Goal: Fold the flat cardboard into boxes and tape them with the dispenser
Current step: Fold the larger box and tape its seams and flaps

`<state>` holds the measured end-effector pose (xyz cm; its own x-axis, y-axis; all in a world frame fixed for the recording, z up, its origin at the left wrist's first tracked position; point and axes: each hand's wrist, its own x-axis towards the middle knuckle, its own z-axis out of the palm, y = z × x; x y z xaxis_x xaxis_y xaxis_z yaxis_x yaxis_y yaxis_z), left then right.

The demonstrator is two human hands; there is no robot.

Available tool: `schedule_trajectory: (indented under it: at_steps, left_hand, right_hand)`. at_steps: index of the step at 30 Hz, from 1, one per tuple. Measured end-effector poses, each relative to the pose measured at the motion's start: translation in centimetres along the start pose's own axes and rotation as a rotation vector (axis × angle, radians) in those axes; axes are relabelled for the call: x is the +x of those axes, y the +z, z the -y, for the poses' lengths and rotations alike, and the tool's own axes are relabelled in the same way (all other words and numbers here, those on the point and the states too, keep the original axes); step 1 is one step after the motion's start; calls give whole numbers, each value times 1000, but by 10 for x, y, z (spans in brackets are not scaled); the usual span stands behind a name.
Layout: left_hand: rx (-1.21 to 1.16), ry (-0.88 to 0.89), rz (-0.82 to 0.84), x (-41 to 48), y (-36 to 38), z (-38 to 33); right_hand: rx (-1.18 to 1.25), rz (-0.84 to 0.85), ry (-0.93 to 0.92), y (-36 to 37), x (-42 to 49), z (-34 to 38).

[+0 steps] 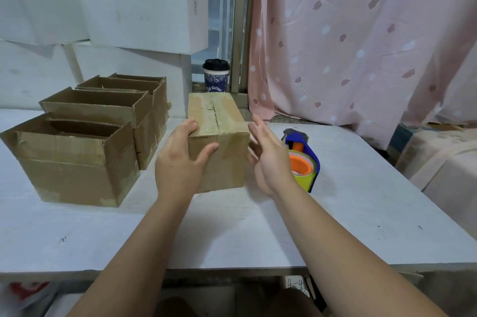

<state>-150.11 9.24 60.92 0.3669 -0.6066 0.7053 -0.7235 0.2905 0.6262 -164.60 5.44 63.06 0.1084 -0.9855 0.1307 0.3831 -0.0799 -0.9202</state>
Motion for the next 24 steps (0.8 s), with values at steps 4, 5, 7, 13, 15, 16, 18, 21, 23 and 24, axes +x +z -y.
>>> schedule_trajectory:
  at_steps: [4,5,7,13,15,16,18,21,23,24]
  left_hand:
    - [-259,-246,109,-3,-9,-9]
    - [-280,-275,118,-3,-10,-14]
    - [-252,-295,98,-2,-14,-23]
    - [-384,-281,73,-12,-34,-37]
    - [-524,-283,65,-17,-40,-38]
    - [-594,-306,43,-19,-42,-35]
    - [-692,-406,-12,-19,-44,-27]
    - [-914,-579,-27,-20,-47,-16]
    - [-921,-593,13,-23,-48,-13]
    - [-862,-584,38,-26,-47,-12]
  right_hand:
    - [-112,38,356,2,-15,-6]
    - [-123,53,389,3,-16,-5]
    - [-87,75,450,6,-17,2]
    - [51,-57,656,-1,-19,9]
    - [126,-75,657,-4,-20,5]
    - [188,-48,641,-5,-20,4]
    - [280,51,555,-3,-23,4]
    - [194,170,312,-8,-20,7]
    - [134,222,151,-14,-16,14]
    - [132,229,109,-18,-14,19]
